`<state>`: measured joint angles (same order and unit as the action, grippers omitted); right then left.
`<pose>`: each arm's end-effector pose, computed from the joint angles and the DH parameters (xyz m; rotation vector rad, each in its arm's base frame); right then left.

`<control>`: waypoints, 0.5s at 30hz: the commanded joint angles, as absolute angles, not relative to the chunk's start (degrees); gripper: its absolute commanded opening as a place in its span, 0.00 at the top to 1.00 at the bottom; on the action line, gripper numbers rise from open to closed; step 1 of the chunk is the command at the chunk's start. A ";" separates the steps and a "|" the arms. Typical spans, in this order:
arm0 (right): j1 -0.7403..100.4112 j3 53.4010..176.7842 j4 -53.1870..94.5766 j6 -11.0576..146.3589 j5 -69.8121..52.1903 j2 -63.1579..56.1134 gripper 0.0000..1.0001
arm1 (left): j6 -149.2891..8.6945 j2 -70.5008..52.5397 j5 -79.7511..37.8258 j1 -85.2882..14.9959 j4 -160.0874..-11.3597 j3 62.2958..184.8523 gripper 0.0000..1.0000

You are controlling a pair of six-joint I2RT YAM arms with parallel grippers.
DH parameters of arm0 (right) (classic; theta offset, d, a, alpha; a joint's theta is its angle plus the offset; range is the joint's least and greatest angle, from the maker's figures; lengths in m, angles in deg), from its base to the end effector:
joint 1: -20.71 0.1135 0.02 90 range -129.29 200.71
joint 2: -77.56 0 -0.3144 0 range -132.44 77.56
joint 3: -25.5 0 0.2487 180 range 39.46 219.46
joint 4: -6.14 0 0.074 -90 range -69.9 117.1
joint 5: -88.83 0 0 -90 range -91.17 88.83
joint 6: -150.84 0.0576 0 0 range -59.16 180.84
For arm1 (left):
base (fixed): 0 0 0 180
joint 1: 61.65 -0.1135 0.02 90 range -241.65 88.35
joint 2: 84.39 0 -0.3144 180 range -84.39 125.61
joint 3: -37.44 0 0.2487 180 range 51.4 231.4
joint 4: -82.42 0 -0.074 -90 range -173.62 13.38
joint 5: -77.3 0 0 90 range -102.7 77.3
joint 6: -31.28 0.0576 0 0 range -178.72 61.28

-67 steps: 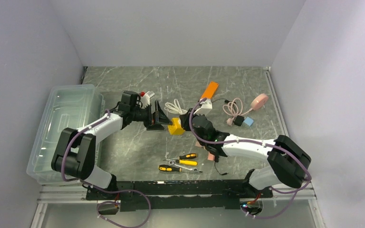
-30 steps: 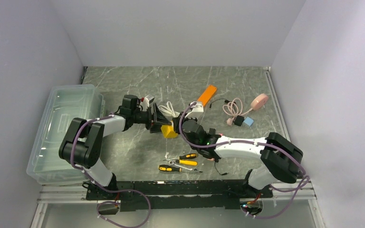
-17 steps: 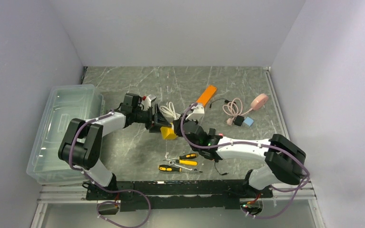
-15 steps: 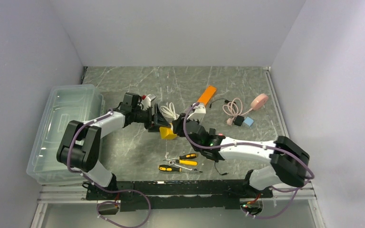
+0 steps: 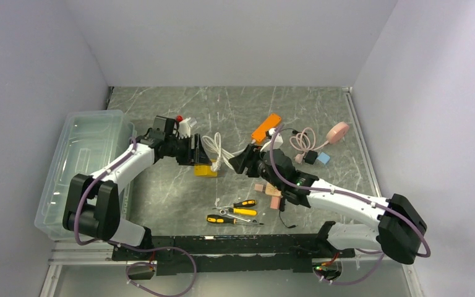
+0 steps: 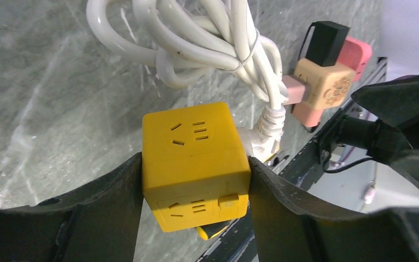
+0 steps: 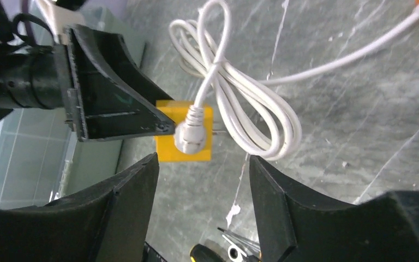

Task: Pull the plug off the socket
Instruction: Remove the plug from the socket.

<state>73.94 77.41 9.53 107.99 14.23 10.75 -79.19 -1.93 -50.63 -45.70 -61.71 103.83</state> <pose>0.1676 0.1987 0.2979 0.0883 1.9889 0.9285 0.2704 -0.1141 0.2623 0.1978 2.5130 -1.0870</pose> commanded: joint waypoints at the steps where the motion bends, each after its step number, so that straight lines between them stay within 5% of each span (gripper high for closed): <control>1: 71.43 76.99 3.72 111.29 0.49 9.13 0.39 | -74.47 -5.03 -48.54 -45.02 -59.90 107.34 1.00; 8: 71.86 79.21 0.64 116.96 -1.64 2.75 0.51 | -73.43 -5.45 -47.24 -43.92 -59.14 107.64 1.00; 15: 72.48 75.00 -3.36 126.11 5.72 1.75 0.48 | -73.62 -5.48 -47.67 -43.72 -59.33 107.66 1.00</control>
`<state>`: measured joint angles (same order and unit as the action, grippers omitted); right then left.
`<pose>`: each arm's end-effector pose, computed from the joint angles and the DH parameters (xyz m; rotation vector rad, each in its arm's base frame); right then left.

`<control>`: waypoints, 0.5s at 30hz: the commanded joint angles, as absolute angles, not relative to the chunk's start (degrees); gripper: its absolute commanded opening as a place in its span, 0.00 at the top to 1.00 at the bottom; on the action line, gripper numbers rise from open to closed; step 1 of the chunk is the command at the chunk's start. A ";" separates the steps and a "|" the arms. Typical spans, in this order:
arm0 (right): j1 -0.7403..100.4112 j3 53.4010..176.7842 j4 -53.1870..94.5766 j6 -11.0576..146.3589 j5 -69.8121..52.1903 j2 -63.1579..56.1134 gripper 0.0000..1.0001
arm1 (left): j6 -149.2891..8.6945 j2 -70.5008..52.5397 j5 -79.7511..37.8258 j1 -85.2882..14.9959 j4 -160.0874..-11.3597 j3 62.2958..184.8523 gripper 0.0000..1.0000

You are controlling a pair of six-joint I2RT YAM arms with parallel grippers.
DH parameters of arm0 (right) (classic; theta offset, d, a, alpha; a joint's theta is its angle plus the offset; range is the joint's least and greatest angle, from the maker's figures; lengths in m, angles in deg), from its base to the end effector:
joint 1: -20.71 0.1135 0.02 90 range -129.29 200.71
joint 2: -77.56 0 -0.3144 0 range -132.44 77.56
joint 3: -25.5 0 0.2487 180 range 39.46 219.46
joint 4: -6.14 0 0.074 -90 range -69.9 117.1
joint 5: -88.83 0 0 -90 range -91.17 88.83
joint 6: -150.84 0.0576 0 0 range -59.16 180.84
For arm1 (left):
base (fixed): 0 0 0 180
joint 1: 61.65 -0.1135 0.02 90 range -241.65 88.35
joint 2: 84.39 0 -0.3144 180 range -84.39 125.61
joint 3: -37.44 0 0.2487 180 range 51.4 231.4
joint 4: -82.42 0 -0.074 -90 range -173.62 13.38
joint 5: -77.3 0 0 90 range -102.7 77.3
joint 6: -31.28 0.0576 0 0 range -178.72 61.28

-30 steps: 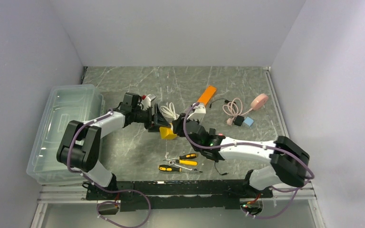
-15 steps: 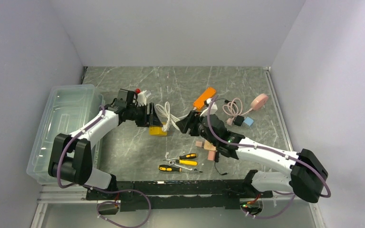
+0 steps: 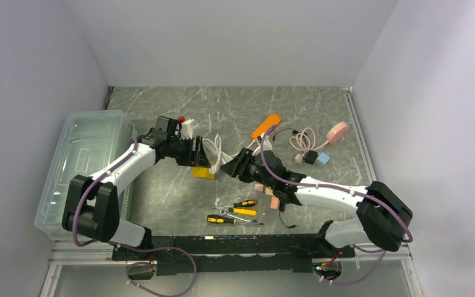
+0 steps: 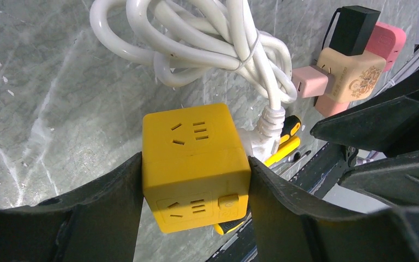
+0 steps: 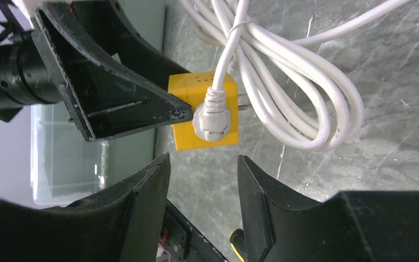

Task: Pull the plug off the socket
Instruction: Remove the plug from the socket.

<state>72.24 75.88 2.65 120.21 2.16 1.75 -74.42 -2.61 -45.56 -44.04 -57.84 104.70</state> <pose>0.1827 0.2246 0.2624 0.1899 2.1513 1.1653 0.2644 -0.1167 0.2630 0.2844 2.5409 -0.9543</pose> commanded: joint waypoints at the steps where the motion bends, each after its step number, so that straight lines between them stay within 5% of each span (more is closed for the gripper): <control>1: 72.54 75.23 -3.10 126.59 6.17 1.23 0.48 | -73.71 -5.47 -47.80 -43.72 -59.41 107.58 1.00; 15: 72.92 78.83 -5.96 131.46 6.19 -6.63 0.49 | -73.64 -5.72 -48.51 -43.19 -59.69 107.48 1.00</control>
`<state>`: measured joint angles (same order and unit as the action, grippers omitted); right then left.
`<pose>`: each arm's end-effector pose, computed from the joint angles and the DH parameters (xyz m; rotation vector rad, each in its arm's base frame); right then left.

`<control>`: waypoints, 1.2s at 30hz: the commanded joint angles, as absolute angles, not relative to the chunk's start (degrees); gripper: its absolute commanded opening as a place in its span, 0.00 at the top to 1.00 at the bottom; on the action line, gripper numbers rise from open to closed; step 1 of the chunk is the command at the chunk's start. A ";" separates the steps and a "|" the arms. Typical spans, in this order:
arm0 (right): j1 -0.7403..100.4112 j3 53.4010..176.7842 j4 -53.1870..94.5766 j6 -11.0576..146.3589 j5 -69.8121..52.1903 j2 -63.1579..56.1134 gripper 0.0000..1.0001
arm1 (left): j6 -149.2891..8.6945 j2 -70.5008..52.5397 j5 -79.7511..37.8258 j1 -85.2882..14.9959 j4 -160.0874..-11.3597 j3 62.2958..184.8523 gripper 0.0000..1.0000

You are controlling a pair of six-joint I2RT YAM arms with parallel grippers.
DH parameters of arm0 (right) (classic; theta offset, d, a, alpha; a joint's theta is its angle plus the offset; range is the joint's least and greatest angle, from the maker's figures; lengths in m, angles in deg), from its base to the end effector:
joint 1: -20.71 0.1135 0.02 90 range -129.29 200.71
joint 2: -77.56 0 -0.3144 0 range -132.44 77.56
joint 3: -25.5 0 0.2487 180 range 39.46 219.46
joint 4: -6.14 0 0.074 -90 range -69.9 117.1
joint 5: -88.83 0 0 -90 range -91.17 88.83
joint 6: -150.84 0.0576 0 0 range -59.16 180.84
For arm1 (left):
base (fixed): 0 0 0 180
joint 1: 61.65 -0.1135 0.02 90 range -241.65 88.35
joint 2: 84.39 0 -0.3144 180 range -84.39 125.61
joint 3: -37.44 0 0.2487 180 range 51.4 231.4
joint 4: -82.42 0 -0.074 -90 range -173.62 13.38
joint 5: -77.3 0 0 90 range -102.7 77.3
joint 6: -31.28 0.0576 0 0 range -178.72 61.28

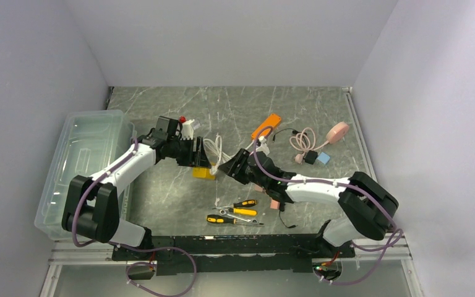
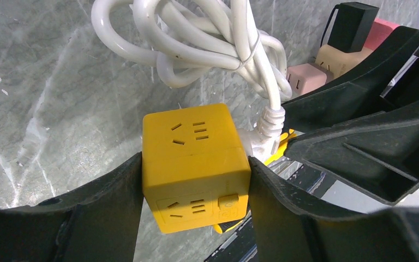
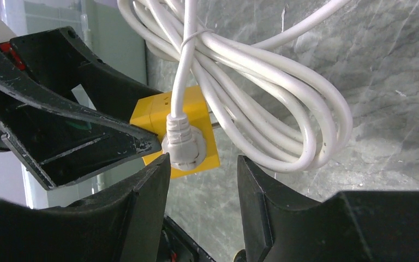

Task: Pull the plug off the socket
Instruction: Remove the plug from the socket.

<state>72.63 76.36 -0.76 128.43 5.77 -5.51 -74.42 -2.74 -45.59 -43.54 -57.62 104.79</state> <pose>0.1973 0.2406 0.2370 0.3878 2.1915 1.1487 0.2629 -0.1189 0.2638 0.2959 2.5416 -0.9582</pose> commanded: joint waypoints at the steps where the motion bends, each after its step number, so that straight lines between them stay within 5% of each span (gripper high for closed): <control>1: 72.89 79.00 -6.15 131.71 6.20 -7.00 0.49 | -73.68 -5.55 -48.65 -43.18 -59.69 107.46 1.00; 12: 72.74 81.36 -3.60 129.63 7.93 -7.00 0.44 | -74.00 -5.46 -49.67 -43.01 -60.19 107.39 1.00; 33: 72.65 83.14 -5.56 129.36 6.97 -12.85 0.56 | -74.14 -4.93 -51.28 -43.01 -60.79 107.23 1.00; 36: 72.50 83.03 -6.20 128.97 6.92 -13.18 0.64 | -74.11 -4.93 -51.22 -43.01 -60.82 107.21 1.00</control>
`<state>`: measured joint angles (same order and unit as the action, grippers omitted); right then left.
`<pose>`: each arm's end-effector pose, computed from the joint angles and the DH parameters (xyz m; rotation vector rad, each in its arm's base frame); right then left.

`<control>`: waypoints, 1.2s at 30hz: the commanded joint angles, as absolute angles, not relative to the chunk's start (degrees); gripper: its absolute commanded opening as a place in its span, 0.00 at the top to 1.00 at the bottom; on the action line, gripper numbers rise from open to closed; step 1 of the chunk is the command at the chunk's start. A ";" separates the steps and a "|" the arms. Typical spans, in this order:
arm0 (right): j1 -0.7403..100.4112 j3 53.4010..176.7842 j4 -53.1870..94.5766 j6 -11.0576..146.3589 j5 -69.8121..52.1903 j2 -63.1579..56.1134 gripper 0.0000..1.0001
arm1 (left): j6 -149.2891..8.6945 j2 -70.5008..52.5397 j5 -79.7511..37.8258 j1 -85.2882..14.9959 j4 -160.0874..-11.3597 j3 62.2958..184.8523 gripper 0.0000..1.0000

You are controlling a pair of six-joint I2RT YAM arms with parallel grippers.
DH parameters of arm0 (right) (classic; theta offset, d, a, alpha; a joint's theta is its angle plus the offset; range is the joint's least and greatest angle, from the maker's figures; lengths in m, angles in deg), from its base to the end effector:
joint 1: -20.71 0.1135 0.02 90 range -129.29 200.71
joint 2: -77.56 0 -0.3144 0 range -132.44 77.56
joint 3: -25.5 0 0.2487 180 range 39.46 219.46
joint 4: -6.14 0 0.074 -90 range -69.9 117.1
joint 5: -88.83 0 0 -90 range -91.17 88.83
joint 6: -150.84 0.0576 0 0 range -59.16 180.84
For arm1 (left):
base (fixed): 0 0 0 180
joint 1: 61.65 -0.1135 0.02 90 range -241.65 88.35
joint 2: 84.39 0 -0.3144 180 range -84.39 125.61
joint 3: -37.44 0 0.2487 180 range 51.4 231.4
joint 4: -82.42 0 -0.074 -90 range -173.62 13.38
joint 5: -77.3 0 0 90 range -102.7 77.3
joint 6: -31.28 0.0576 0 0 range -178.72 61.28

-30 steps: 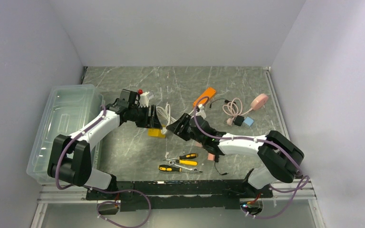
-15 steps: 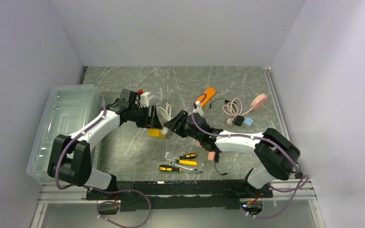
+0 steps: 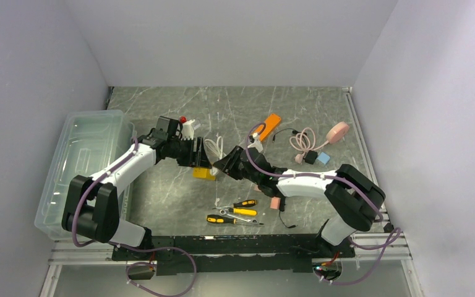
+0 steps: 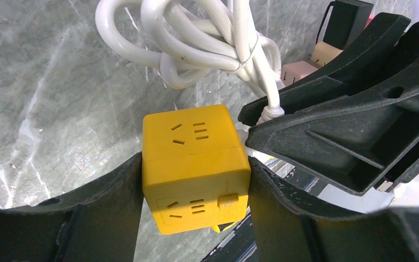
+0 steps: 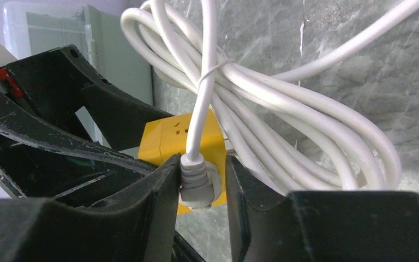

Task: Pull the plug off the socket
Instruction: Remove the plug from the socket.

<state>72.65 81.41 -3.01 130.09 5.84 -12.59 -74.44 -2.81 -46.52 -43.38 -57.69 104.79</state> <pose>0.2184 0.2675 0.2323 0.4209 2.1885 1.1668 0.2620 -0.1202 0.2646 0.3068 2.5370 -0.9801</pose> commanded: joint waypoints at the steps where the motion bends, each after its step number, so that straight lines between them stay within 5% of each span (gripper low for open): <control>1: 72.48 82.86 -6.33 128.95 6.92 -13.15 0.67 | -74.10 -4.85 -51.16 -43.01 -60.78 107.17 1.00; 10: 72.48 80.66 -6.79 127.44 8.41 -10.48 1.00 | -74.21 -4.36 -50.26 -43.01 -60.01 107.57 1.00; 36: 74.41 79.32 -2.16 115.85 12.33 0.12 1.00 | -77.46 -0.71 -55.13 -47.41 -60.52 107.48 1.00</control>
